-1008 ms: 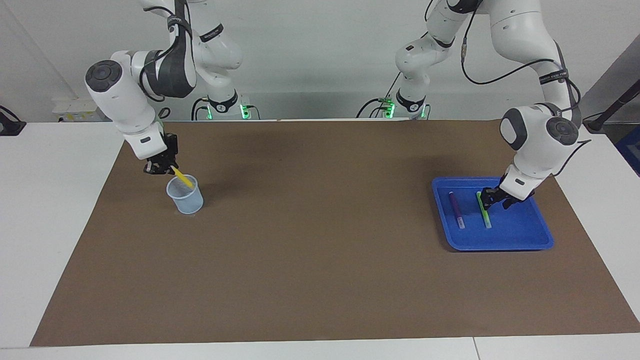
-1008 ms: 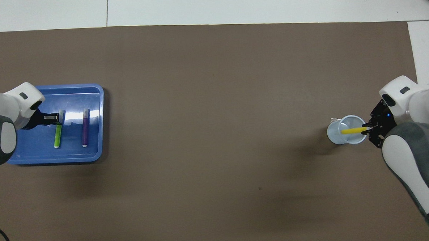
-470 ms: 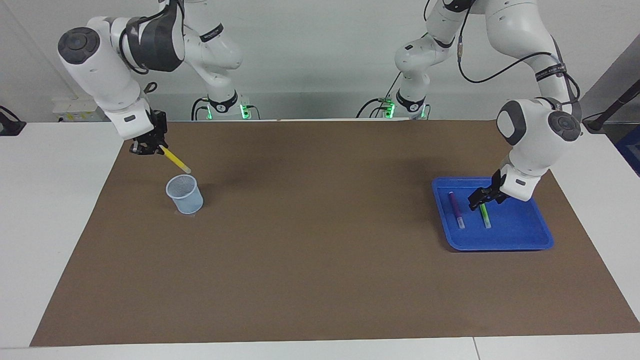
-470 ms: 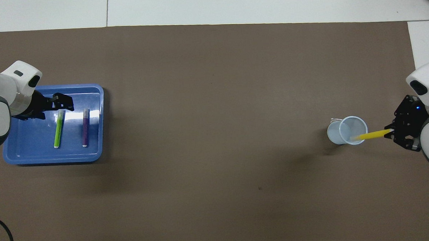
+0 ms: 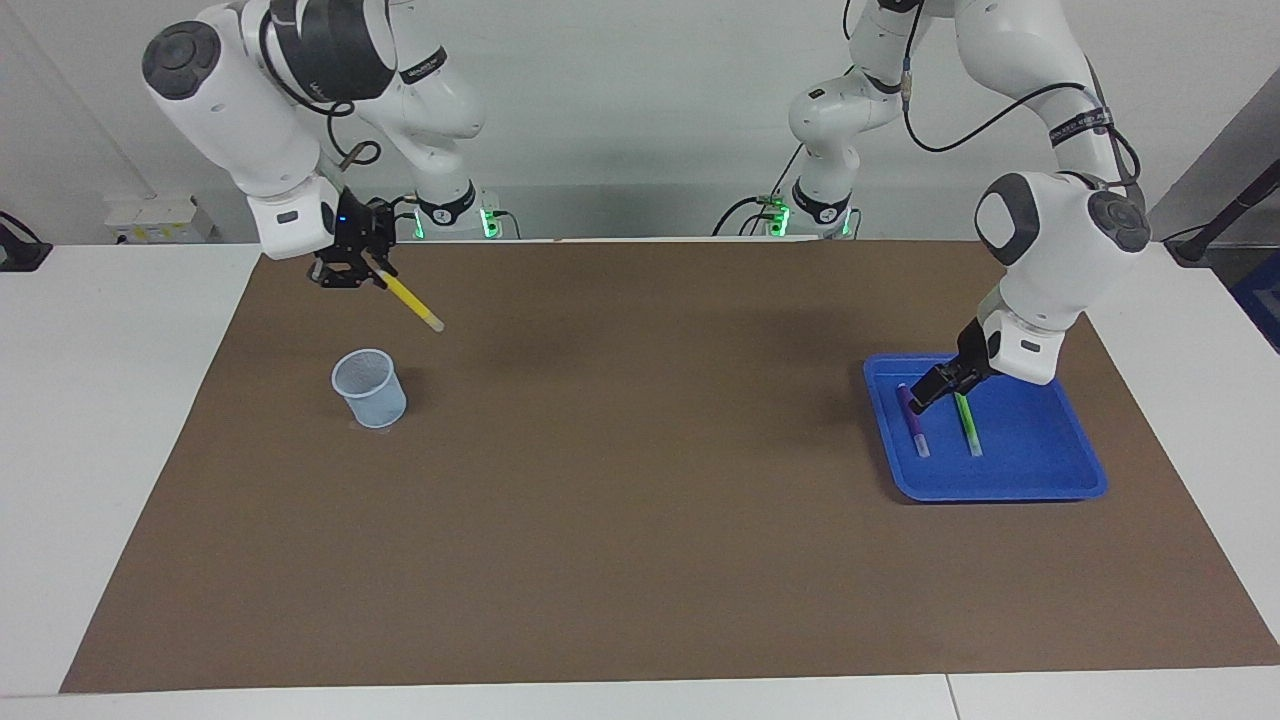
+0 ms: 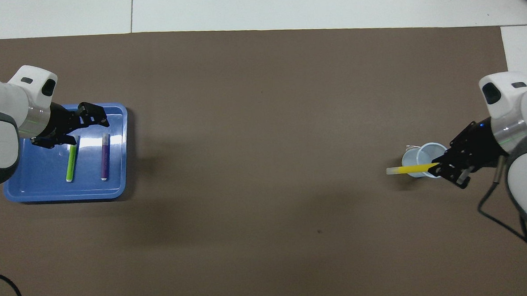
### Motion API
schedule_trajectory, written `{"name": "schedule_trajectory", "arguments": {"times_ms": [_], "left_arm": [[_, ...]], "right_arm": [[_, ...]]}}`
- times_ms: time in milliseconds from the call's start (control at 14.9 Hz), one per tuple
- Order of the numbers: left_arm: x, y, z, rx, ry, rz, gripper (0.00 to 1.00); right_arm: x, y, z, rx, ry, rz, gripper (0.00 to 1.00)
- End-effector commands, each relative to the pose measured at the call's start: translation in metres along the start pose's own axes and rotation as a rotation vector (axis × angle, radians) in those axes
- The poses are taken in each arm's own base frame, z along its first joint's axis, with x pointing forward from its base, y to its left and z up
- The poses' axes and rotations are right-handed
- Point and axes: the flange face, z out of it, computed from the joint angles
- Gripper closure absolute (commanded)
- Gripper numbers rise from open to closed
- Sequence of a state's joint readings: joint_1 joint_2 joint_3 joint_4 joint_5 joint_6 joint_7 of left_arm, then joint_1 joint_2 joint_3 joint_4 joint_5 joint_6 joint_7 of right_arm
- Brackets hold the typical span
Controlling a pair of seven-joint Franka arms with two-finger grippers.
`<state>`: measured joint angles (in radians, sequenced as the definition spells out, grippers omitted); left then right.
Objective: Right arm passes pens to left for tray arrangement
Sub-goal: 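Lift the yellow pen from the cup with the right gripper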
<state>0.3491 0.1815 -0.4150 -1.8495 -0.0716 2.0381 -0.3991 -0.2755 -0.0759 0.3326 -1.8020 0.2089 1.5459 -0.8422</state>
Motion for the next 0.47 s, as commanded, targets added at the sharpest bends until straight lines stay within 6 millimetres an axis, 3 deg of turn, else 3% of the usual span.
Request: {"name": "schedule_trajectory", "arguments": {"times_ms": [0,202,403], "left_arm": [[-0.017,0.010,-0.013,0.013,-0.016,-0.080,0.00],[-0.041,0.035,-0.020,0.005,-0.107,-0.108,0.00],[-0.066,0.069,-0.040,-0.089,-0.161,-0.444,0.01]], "right_arm": [[0.027,-0.023,0.010,0.037,0.099,0.095,1.00],[0.059,-0.049,0.023,0.042,0.196,0.156,1.00],[0.095,-0.090,0.037,0.030,0.311,0.241,1.00]]}}
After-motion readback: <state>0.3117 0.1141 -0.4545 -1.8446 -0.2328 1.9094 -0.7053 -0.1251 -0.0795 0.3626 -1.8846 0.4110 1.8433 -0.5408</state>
